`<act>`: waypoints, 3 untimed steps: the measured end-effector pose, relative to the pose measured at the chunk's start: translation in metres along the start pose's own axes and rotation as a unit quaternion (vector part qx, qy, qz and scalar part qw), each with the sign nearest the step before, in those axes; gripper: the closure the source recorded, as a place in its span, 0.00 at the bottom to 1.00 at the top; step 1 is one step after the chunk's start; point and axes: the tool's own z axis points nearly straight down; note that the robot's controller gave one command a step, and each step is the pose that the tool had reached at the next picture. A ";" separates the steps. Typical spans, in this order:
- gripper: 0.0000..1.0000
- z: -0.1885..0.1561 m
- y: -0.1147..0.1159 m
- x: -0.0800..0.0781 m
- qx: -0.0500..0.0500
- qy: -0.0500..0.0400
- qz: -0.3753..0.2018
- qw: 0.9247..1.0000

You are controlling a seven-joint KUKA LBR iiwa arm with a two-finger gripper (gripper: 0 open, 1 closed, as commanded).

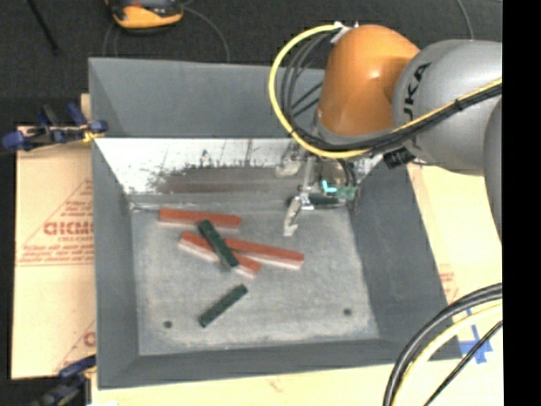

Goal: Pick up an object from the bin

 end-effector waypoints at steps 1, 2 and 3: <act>0.00 -0.004 0.000 -0.002 0.000 -0.004 0.000 1.000; 0.00 0.034 0.006 0.006 -0.001 -0.008 0.024 1.000; 0.00 0.068 0.000 0.019 0.001 -0.002 0.038 0.999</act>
Offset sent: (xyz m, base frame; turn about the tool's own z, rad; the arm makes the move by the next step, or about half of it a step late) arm -0.0286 0.0166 -0.1237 0.1332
